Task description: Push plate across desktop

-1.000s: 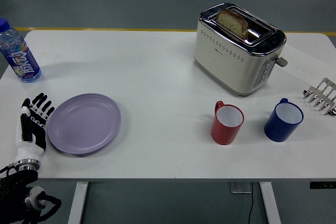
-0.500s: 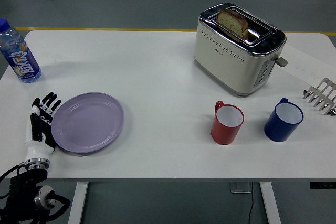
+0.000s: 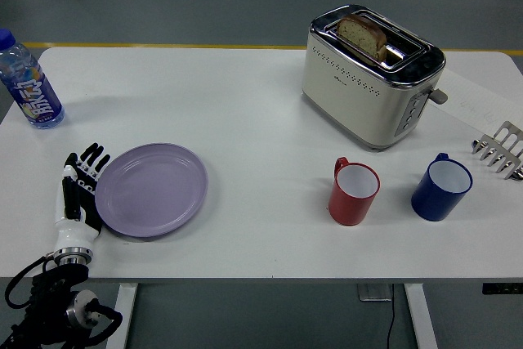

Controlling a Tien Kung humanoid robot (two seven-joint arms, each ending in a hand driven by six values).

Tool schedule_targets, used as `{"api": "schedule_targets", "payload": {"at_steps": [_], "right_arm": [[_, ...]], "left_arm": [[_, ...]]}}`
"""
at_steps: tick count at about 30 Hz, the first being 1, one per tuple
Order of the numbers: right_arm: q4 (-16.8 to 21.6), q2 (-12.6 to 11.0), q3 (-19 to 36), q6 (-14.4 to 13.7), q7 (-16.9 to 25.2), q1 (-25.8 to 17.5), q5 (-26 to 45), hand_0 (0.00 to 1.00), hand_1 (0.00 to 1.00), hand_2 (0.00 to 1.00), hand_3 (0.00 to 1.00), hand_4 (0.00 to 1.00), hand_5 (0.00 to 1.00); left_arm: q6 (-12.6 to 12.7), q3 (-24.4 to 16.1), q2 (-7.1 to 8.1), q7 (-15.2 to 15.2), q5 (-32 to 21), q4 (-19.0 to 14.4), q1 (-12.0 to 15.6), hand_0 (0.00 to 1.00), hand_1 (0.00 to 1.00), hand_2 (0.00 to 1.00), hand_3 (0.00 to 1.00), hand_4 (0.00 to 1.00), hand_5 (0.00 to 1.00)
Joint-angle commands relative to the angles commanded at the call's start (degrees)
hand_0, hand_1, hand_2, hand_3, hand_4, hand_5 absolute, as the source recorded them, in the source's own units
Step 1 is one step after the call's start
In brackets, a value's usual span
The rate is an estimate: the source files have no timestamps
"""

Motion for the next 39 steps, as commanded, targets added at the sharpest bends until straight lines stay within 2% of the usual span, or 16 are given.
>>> {"api": "schedule_targets", "payload": {"at_steps": [39], "right_arm": [[-0.2,-0.2,-0.4,0.1,0.4,0.7,0.0,0.561,0.549,0.678,0.594,0.298,0.302]], "left_arm": [[-0.1,11.4,0.00,-0.5,-3.9,-0.6,-2.8,0.804,0.828,0.856,0.706,0.470,0.998]]}}
